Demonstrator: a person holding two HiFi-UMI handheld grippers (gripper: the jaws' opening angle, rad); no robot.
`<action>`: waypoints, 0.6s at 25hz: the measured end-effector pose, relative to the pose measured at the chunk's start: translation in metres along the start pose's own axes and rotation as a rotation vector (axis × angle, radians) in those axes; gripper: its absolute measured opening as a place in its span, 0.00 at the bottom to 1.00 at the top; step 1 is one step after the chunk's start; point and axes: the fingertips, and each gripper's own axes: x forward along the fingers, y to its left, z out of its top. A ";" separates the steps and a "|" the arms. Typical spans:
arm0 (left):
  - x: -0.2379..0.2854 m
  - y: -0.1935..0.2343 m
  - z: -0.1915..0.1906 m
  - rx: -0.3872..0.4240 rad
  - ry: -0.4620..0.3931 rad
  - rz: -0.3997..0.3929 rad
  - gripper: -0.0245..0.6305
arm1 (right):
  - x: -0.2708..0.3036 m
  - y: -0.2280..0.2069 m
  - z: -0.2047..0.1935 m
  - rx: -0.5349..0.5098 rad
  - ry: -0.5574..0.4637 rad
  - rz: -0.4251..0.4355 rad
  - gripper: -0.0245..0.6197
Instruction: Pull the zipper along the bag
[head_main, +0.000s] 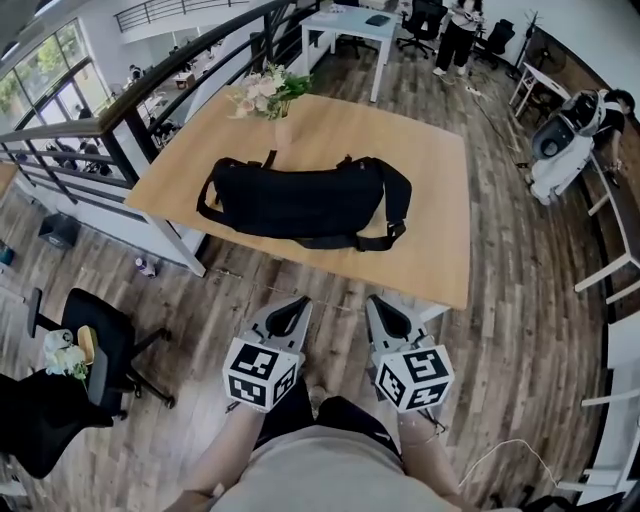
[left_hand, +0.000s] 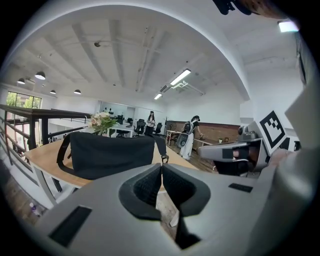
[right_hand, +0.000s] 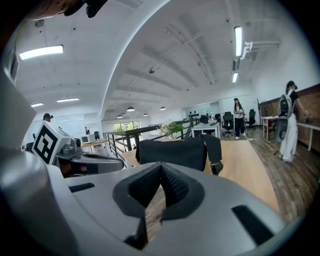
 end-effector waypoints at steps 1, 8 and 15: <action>0.006 0.003 0.001 -0.002 -0.001 -0.001 0.07 | 0.004 -0.004 0.000 -0.001 0.001 -0.003 0.05; 0.056 0.032 0.014 -0.004 -0.011 -0.037 0.07 | 0.045 -0.034 0.014 -0.013 -0.004 -0.044 0.05; 0.119 0.086 0.040 0.012 -0.001 -0.078 0.07 | 0.105 -0.069 0.042 -0.002 -0.013 -0.096 0.05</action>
